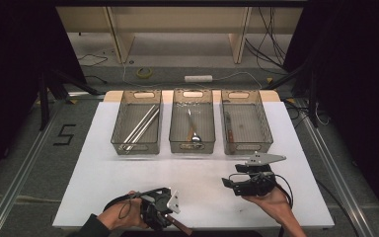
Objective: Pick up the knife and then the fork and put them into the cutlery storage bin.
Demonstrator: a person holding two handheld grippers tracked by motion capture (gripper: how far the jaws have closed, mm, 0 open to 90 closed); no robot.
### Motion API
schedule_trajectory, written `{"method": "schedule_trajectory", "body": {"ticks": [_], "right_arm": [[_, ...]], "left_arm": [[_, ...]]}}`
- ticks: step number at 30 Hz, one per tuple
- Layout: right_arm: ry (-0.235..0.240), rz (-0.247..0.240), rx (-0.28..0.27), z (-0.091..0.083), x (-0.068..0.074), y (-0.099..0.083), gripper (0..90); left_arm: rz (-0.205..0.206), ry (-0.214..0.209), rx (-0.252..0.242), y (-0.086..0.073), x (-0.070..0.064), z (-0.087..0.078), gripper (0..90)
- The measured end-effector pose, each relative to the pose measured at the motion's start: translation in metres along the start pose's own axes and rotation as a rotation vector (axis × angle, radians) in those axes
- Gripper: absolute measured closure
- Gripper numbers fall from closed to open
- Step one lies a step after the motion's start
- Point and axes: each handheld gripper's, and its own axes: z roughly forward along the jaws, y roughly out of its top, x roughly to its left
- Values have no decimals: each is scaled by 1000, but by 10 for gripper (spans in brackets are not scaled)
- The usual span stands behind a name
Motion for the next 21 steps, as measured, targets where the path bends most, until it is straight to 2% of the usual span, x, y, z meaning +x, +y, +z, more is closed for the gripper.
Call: {"method": "schedule_trajectory", "body": {"ticks": [9, 14, 21], "right_arm": [[-1, -1, -1, -1, 0, 0, 293], [1, -1, -1, 0, 0, 0, 293], [3, -2, 2, 1, 0, 0, 295]], "left_arm": [[-36, -15, 13, 2, 1, 0, 602], [-43, -13, 27, 4, 0, 0, 649], [-39, -21, 21, 3, 0, 0, 743]]}}
